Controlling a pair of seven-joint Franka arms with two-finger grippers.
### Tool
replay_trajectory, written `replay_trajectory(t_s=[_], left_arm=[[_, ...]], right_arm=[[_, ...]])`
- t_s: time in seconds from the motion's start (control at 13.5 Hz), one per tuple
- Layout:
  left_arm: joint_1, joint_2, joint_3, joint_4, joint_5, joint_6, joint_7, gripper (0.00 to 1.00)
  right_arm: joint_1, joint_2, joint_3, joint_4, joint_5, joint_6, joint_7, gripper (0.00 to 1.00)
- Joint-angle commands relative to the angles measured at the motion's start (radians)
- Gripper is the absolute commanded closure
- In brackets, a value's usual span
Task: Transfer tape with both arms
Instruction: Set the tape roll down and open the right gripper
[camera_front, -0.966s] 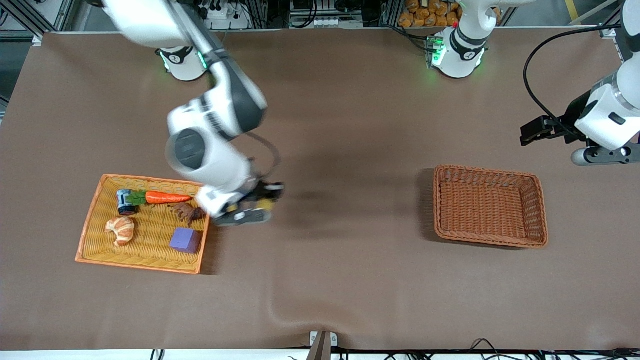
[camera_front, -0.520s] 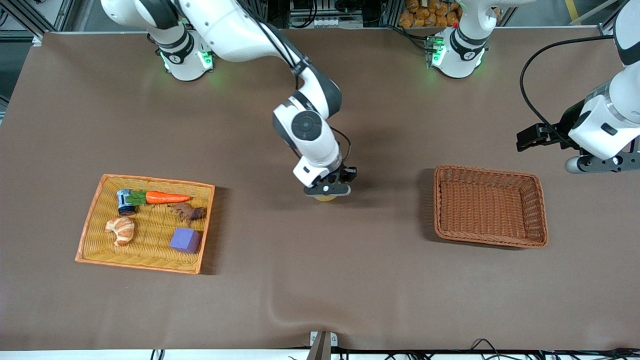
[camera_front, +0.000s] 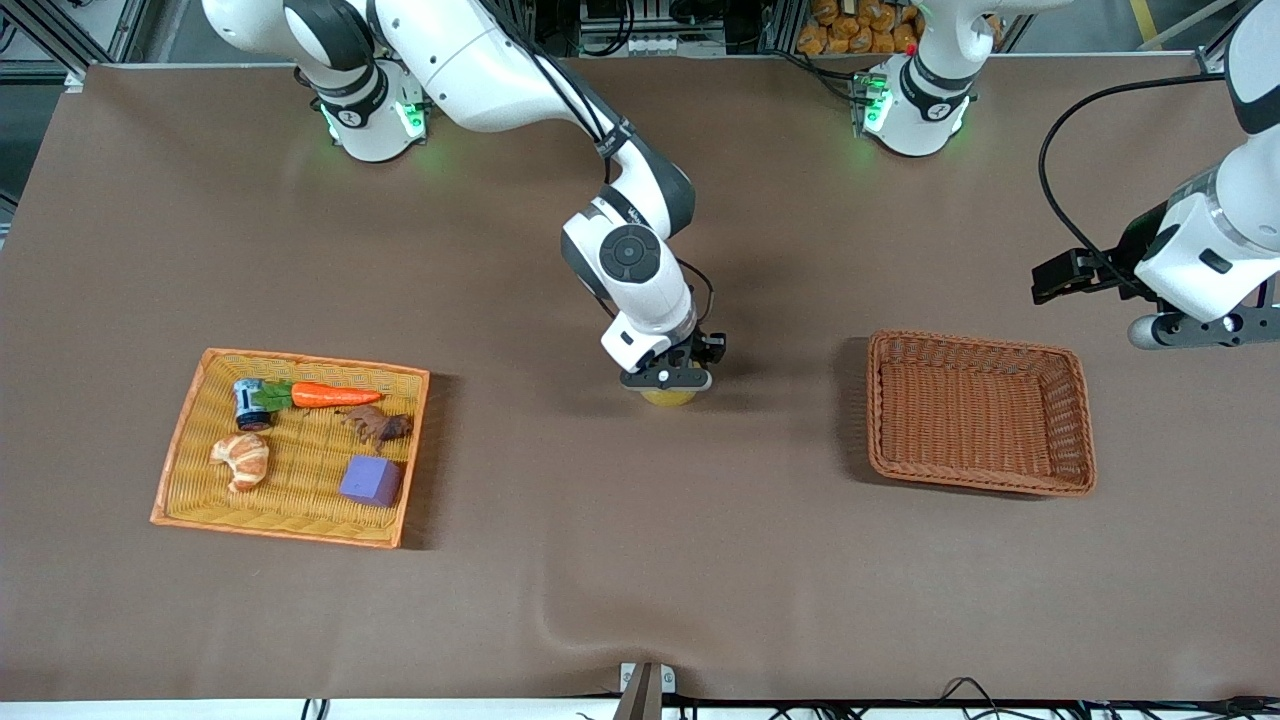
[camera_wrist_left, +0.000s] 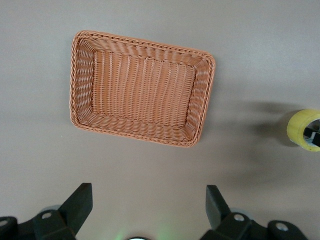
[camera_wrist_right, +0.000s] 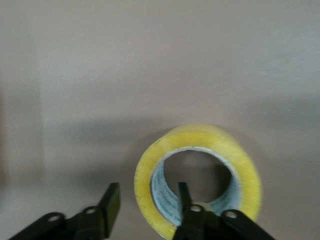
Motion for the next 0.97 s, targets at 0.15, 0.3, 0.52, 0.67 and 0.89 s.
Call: replay_trajectory(t_s=[0.15,0.3,0.52,0.67,0.89], left_arm=[[-0.024,-0.005,-0.009,-0.006,-0.024,0.017,-0.078,0.00],[-0.071,0.021,-0.019,-0.006,-0.024,0.059,-0.147,0.00],[-0.174,0.090,-0.019,-0.004,-0.022,0.147,-0.252,0.00],[-0.268,0.142,-0.019,-0.004,-0.022,0.224,-0.354,0.00],[-0.406,0.237,-0.018,-0.001,-0.012,0.332,-0.575,0.00]], right_arm=[[-0.124,-0.204,-0.068,-0.010,0.006,-0.297,-0.080,0.00],[-0.197,-0.271,-0.110,-0.012,0.005,-0.368,-0.191,0.00],[-0.345,-0.380,-0.122,-0.038,-0.016,-0.471,-0.316,0.00],[-0.395,-0.487,-0.123,-0.140,-0.124,-0.469,-0.396,0.00],[-0.524,-0.676,-0.123,-0.321,-0.149,-0.469,-0.618,0.00]])
